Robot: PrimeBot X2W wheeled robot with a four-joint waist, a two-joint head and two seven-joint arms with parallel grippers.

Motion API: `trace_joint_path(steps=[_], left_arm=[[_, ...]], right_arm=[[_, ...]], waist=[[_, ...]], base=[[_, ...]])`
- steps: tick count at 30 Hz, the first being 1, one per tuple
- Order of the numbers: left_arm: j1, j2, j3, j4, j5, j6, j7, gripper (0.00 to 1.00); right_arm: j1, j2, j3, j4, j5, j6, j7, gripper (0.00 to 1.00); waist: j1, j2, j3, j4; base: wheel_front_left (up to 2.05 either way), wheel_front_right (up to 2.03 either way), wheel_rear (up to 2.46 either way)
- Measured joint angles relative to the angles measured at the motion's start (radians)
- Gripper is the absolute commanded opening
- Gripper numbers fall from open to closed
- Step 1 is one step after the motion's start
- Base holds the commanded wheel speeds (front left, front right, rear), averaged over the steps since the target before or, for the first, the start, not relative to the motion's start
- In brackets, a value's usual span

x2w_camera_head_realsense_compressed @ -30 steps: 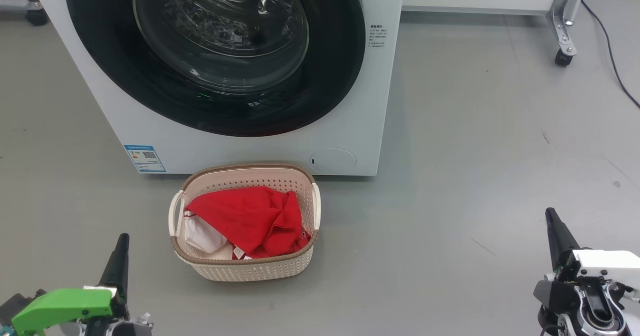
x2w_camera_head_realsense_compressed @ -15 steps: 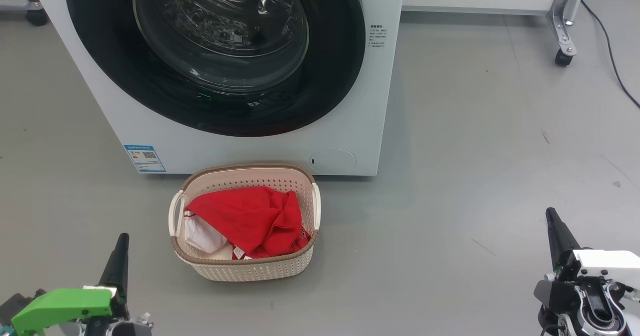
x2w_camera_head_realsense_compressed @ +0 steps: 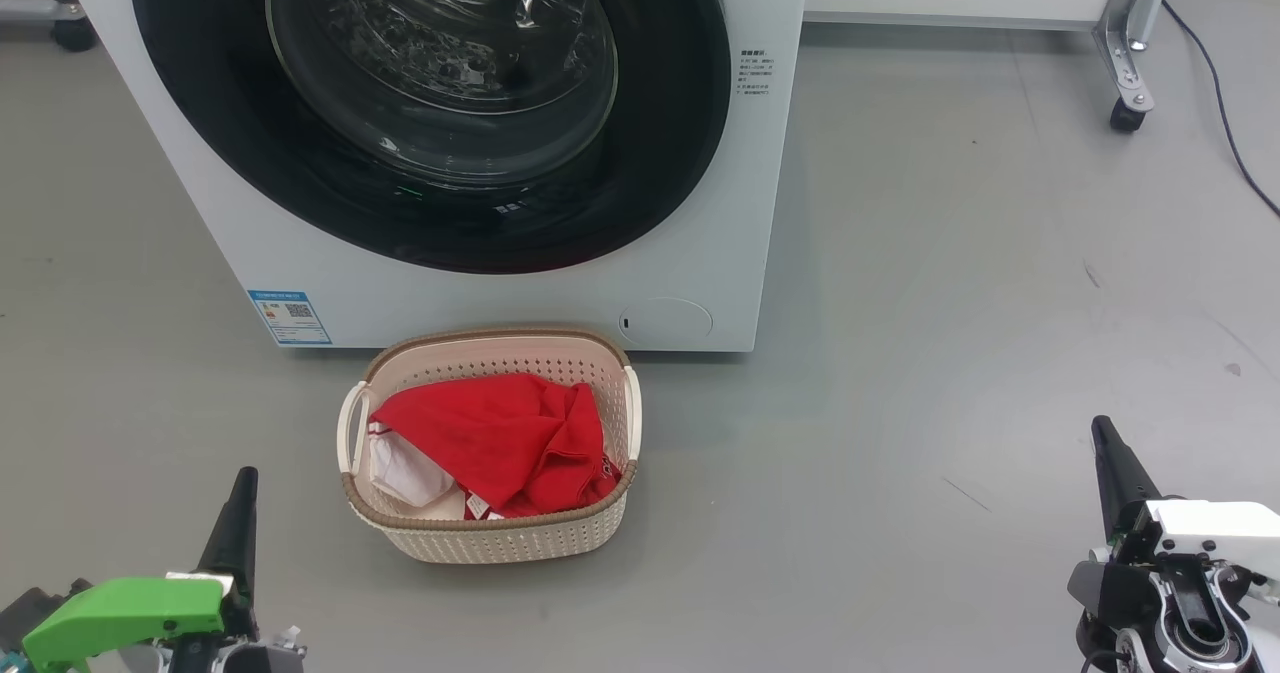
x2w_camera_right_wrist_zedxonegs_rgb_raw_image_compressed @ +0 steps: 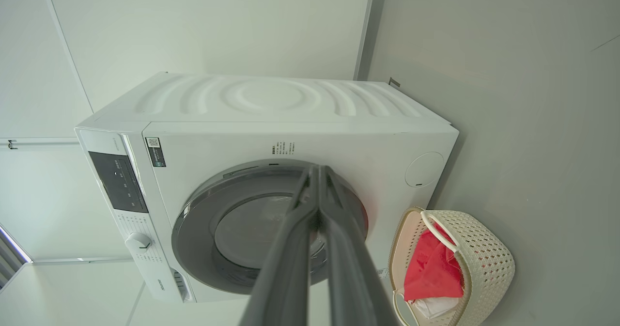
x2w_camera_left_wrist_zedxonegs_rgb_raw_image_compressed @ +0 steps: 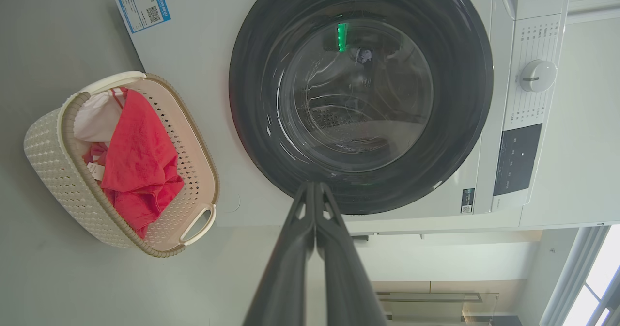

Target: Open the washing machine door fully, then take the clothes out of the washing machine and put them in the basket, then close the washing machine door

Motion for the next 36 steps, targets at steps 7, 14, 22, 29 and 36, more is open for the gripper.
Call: trace_joint_path(steps=[7,14,22,29,36], left_arm=[[0.000,0.000,0.000,0.000,0.000,0.000,0.000,0.00],[0.000,0.000,0.000,0.000,0.000,0.000,0.000,0.00],[0.000,0.000,0.001,0.000,0.000,0.000,0.000,0.00],[0.000,0.000,0.001,-0.001,0.000,0.000,0.000,0.00],[0.000,0.000,0.001,-0.001,0.000,0.000,0.000,0.00]], right_arm=[[0.000,0.000,0.000,0.000,0.000,0.000,0.000,0.00],[0.000,0.000,0.000,0.000,0.000,0.000,0.000,0.00],[0.000,0.000,-0.001,0.000,0.000,0.000,0.000,0.00],[0.000,0.001,-0.001,0.000,0.000,0.000,0.000,0.00],[0.000,0.001,-0.001,0.000,0.000,0.000,0.000,0.00]], waist=[[0.0000,0.0000,0.000,0.000],[0.0000,0.0000,0.000,0.000],[0.0000,0.0000,0.000,0.000],[0.0000,0.0000,0.000,0.000],[0.0000,0.0000,0.000,0.000]], base=[[0.00,0.00,0.00],[0.00,0.00,0.00],[0.00,0.00,0.00],[0.00,0.00,0.00],[0.00,0.00,0.00]])
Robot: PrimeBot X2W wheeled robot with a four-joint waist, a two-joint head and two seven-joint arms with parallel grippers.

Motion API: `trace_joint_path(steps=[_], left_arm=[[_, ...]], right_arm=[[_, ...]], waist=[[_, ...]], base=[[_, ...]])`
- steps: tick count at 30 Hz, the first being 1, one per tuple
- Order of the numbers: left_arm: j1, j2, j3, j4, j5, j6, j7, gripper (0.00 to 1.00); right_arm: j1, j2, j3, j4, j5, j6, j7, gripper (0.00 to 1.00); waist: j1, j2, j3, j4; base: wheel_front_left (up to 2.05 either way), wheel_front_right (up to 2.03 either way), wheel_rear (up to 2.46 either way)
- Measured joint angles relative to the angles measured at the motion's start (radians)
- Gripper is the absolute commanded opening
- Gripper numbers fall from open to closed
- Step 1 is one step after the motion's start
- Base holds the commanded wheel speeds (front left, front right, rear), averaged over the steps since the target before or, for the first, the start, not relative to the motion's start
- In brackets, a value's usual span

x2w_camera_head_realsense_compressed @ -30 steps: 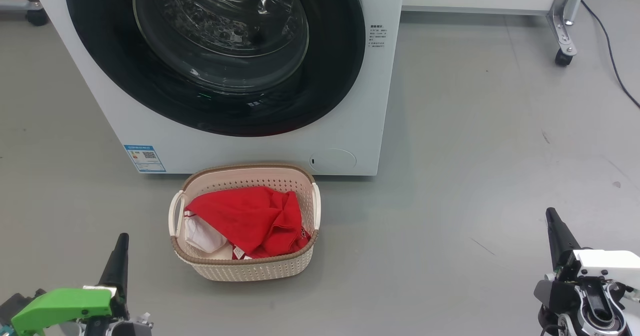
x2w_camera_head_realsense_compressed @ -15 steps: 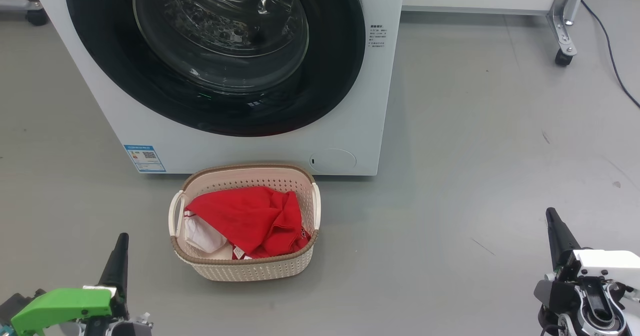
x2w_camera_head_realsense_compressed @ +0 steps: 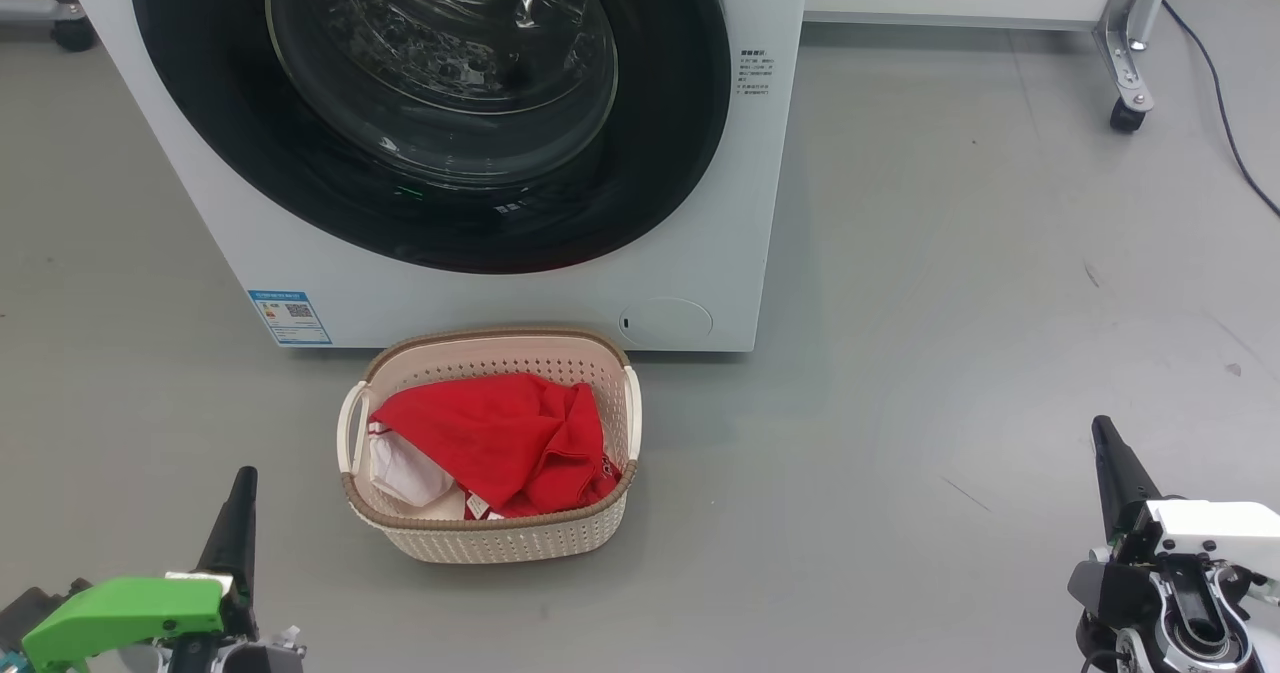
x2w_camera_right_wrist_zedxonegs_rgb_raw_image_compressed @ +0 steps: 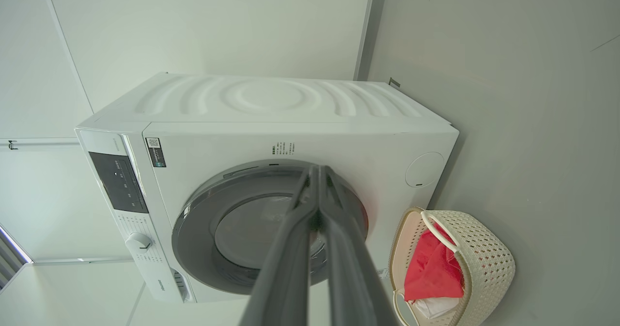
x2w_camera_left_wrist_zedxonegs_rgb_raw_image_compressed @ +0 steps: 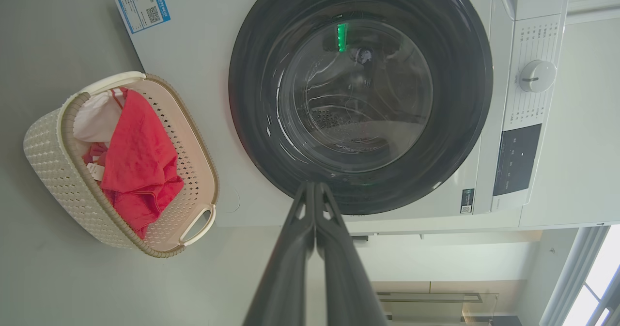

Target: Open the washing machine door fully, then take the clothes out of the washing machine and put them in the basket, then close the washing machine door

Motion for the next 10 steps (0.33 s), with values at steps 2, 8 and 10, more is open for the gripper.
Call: trace_joint_path(steps=[2,8,10], left_arm=[[0.000,0.000,0.000,0.000,0.000,0.000,0.000,0.00],[0.000,0.000,0.000,0.000,0.000,0.000,0.000,0.00],[0.000,0.000,0.000,0.000,0.000,0.000,0.000,0.00]], right_arm=[[0.000,0.000,0.000,0.000,0.000,0.000,0.000,0.00],[0.000,0.000,0.000,0.000,0.000,0.000,0.005,0.00],[0.000,0.001,0.000,0.000,0.000,0.000,0.005,0.00]], waist=[[0.0000,0.0000,0.000,0.000],[0.0000,0.0000,0.000,0.000],[0.0000,0.0000,0.000,0.000]], base=[[0.00,0.00,0.00],[0.00,0.00,0.00],[0.00,0.00,0.00]])
